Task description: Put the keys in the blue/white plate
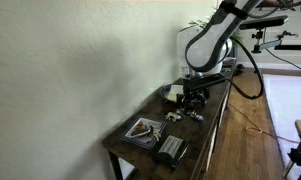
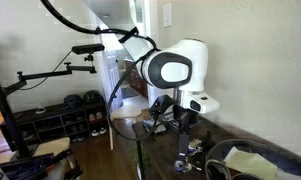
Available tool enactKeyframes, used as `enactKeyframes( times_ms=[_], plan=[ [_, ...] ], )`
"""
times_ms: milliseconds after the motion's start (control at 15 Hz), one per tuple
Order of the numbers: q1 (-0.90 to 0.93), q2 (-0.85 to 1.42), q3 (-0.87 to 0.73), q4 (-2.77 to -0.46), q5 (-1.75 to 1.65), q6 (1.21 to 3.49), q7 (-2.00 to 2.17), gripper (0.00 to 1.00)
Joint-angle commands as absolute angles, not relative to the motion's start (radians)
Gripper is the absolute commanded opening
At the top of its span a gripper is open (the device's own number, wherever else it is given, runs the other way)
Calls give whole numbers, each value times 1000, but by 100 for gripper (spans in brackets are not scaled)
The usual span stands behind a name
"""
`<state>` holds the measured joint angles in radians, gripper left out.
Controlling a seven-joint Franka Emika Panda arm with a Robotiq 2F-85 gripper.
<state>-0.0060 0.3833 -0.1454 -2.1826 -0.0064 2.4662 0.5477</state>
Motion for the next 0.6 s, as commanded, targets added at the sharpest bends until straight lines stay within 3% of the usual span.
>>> enactKeyframes(
  times_ms=[0, 133, 533],
  plan=[
    [-21, 413, -152, -2169, 34, 2487, 520, 100],
    [-25, 425, -152, -2164, 47, 2487, 516, 72],
    [-32, 446, -153, -2154, 67, 2497, 495, 34]
  ],
)
